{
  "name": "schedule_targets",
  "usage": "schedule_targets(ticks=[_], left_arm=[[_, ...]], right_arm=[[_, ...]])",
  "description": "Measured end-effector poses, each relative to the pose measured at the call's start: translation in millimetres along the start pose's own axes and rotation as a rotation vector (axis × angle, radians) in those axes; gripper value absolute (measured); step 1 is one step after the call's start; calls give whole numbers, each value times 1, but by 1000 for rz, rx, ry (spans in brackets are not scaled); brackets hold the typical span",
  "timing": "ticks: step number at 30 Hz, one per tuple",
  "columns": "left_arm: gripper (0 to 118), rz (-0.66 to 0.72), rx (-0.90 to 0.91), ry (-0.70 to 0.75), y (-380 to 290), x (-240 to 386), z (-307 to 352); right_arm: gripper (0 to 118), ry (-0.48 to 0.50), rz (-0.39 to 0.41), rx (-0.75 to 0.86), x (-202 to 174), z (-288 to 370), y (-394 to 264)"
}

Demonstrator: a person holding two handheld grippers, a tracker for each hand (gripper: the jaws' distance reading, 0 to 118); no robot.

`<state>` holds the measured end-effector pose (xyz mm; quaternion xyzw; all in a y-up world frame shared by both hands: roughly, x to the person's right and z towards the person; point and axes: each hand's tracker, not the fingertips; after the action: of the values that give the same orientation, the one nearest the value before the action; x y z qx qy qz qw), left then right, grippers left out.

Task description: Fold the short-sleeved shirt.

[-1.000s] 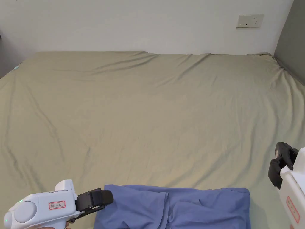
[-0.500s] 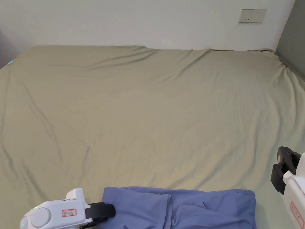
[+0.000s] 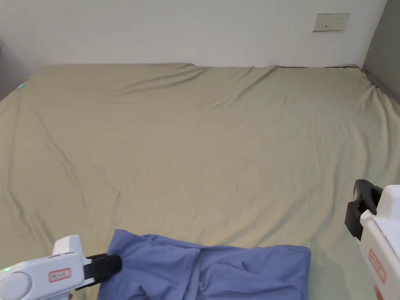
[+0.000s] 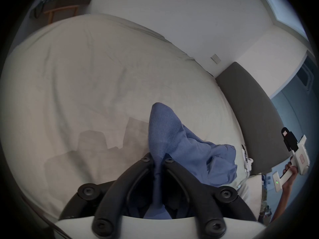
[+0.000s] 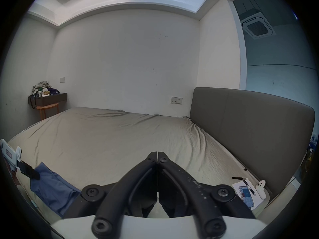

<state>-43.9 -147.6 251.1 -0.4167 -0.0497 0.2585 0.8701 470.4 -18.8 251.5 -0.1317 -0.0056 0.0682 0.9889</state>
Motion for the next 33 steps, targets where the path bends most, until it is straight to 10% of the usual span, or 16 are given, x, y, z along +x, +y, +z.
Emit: schedule_targets(ticks=[12,30,33], left_arm=[[7,-179,13,-7,5,135,28],[10,-487,-260,-3,-92,315,-146],[44,-451,-319,-69,-94,319,-150]], right_arm=[[3,11,-31,25,17,12,-4],[3,-73,-50,22,65,30,-13],[3,-86,-55,11,69,31,-16]])
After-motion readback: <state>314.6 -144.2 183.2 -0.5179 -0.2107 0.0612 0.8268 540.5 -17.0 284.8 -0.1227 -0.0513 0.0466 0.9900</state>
